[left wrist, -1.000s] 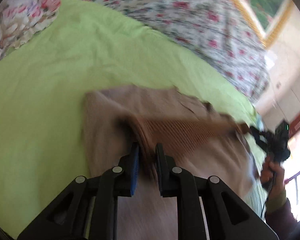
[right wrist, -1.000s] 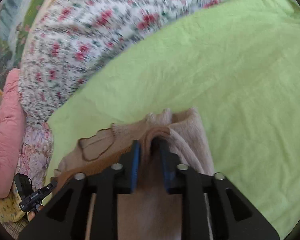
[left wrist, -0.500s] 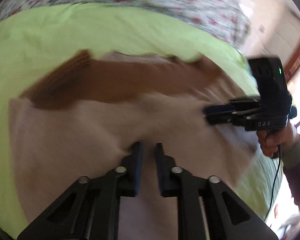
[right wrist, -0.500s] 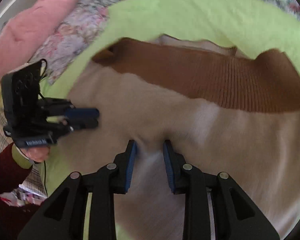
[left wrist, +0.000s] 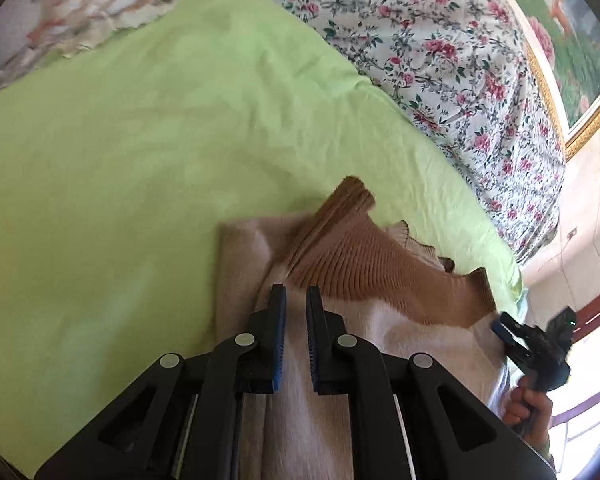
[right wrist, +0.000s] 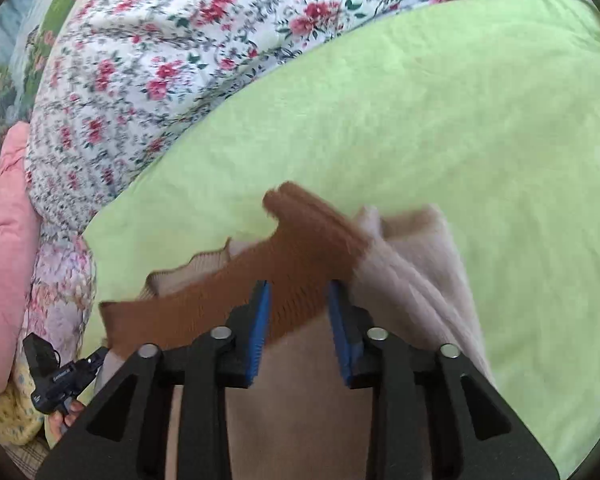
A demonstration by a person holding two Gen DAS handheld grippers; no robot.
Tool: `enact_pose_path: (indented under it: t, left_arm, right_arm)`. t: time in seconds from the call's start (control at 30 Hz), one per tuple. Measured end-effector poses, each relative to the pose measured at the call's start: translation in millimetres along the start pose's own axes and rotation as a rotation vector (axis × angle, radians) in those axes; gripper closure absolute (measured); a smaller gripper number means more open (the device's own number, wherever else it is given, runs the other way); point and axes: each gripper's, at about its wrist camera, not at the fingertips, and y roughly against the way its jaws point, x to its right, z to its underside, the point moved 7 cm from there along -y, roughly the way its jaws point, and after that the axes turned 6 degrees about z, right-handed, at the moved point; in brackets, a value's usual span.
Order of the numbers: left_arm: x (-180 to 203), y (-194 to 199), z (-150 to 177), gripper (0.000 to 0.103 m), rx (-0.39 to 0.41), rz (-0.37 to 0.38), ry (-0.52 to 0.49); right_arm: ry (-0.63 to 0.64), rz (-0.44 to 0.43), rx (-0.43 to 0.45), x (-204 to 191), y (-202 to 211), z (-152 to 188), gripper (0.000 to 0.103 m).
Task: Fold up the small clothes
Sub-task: 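Lay the hem over the collar and open both grippers, withdrawing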
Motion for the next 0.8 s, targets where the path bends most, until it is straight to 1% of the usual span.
enact_pose_path:
  t: [0.07,0.2,0.3,0.37,0.53,0.6,0.67,0.8]
  left_arm:
    - [5,18,13,0.087,0.001,-0.005,-0.012]
    - [19,41,49,0.086,-0.030,-0.003,-0.031]
    - [37,61,85,0.083,-0.041,-0.012,-0.077]
    - [46,74,103,0.076,-0.039,-0.014,-0.104]
    - [71,93,159,0.075,-0.103,0.039,-0.118]
    - [77,99,181,0.075,-0.123,0.053,-0.117]
    - [78,102,195,0.070,-0.135,0.062,-0.103]
    - [75,108,219,0.070,-0.154,0.082,-0.054]
  right_arm:
    - [-0.006,-0.020,0.007,0,19,9,0.058]
    - [0.005,-0.058,0.000,-15,50,39,0.054]
    - [0.030,-0.060,-0.001,-21,70,64,0.053]
    - [0.038,-0.059,-0.003,-21,83,82,0.050]
    - [0.043,-0.043,-0.010,-17,104,126,0.047]
    - [0.042,-0.035,-0.020,-15,108,143,0.047]
    - [0.033,-0.036,-0.029,-15,112,154,0.047]
    - [0.029,-0.042,-0.036,-16,122,175,0.047]
